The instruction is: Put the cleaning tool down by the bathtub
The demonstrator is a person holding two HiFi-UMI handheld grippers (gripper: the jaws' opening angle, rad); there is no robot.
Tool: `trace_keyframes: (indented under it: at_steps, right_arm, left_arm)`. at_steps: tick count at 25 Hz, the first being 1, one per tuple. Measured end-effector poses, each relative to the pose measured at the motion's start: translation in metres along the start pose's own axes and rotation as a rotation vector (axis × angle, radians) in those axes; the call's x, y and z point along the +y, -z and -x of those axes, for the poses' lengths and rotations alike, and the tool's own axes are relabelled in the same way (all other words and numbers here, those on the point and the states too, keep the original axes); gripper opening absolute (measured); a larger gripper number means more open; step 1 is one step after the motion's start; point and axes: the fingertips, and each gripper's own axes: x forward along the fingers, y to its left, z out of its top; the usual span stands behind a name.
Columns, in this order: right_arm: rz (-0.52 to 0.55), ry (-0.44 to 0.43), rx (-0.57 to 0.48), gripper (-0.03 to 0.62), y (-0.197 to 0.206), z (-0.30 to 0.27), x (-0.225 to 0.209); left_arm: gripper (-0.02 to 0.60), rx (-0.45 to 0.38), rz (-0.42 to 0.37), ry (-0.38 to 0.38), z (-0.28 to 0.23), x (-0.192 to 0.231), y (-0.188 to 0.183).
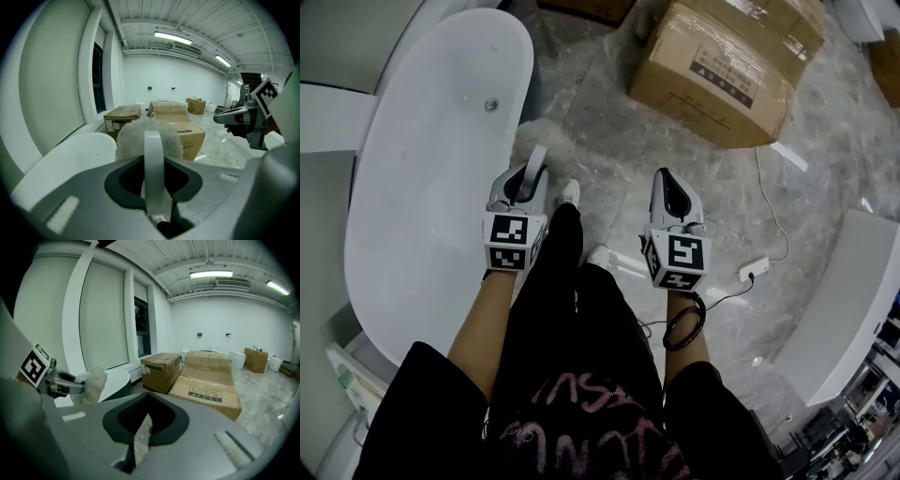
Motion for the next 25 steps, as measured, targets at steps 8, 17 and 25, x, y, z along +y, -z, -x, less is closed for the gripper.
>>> trace_keyframes:
  at_steps: [8, 17, 25]
  right_arm:
    - [-0.023, 0.010, 0.045, 0.014, 0.037, -0.033, -0.008]
    - [-0.064, 0.008, 0.068, 0.015, 0.083, -0.078, -0.011]
    - [-0.073, 0.010, 0.076, 0.015, 0.136, -0.120, -0.016]
  left_arm:
    - [0.083, 0.051, 0.020, 0.010, -0.040, 0.006, 0.035]
    - [0.083, 0.096, 0.048, 0.010, -0.090, 0.011, 0.082]
    - [0.083, 0.127, 0.050, -0.008, -0.135, 0.024, 0.140]
